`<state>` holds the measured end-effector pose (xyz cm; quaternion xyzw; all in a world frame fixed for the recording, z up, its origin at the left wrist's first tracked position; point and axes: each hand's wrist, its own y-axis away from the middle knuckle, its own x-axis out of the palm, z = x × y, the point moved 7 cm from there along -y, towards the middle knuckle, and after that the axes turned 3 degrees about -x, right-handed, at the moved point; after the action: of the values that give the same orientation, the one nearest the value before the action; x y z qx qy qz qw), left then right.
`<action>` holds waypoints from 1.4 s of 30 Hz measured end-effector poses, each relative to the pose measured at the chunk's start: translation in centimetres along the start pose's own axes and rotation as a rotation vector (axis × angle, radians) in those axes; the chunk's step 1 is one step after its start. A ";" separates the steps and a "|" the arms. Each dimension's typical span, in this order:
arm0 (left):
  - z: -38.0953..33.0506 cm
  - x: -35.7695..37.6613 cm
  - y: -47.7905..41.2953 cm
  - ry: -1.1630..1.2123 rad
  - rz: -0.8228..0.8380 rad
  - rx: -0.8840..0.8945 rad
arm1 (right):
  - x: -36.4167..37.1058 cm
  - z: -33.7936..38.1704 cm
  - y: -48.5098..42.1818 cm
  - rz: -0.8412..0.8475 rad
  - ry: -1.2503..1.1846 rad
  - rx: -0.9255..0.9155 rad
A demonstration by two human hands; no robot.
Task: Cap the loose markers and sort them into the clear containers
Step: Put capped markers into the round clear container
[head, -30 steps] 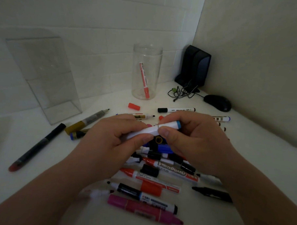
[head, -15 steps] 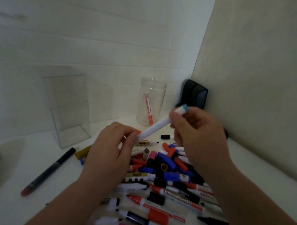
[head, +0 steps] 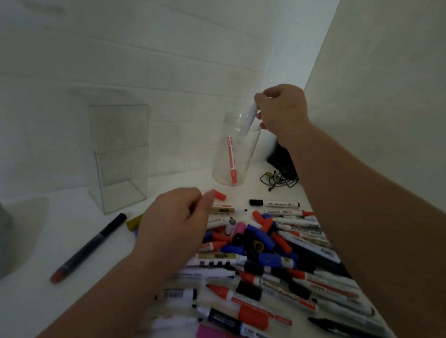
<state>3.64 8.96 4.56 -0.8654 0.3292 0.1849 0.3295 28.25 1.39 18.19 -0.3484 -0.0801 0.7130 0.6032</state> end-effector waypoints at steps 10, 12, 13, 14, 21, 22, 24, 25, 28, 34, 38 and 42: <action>0.2 -0.2 0.1 0.092 -0.027 -0.050 | -5.1 -2.7 12.5 0.375 0.331 -0.096; -0.3 0.0 0.4 0.065 -0.016 -0.034 | -7.9 -5.0 14.5 0.447 0.450 -0.086; -0.6 0.1 0.6 0.050 -0.010 -0.023 | -9.2 -6.4 15.2 0.476 0.488 -0.063; -0.9 0.2 0.8 0.038 -0.003 -0.009 | -10.4 -7.7 15.8 0.499 0.514 -0.038; -1.9 2.6 2.2 0.001 0.046 0.089 | -15.0 -13.8 17.2 0.356 0.427 0.018; -1.6 3.0 2.1 -0.006 0.062 0.101 | -15.3 -14.0 16.9 0.335 0.416 0.009; -0.6 3.7 1.8 -0.008 0.089 0.101 | -15.4 -14.6 16.5 0.329 0.396 0.004; -0.2 3.8 1.5 0.007 0.096 0.090 | -15.3 -14.9 16.4 0.337 0.395 0.012; 0.7 3.4 1.2 0.039 0.080 0.044 | -15.2 -15.6 16.0 0.343 0.389 0.027; 0.4 3.0 1.6 0.041 0.094 0.007 | -13.5 -15.0 17.0 0.549 0.425 -0.040; -1.3 3.5 1.9 -0.049 0.121 0.034 | -12.1 -14.6 17.7 0.600 0.493 -0.095; -1.8 3.8 2.1 -0.056 0.170 0.007 | -11.1 -14.5 18.0 0.621 0.559 -0.104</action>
<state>5.08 4.80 2.83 -0.8276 0.3930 0.2350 0.3246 22.75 -17.88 2.20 -0.5659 0.1597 0.7341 0.3397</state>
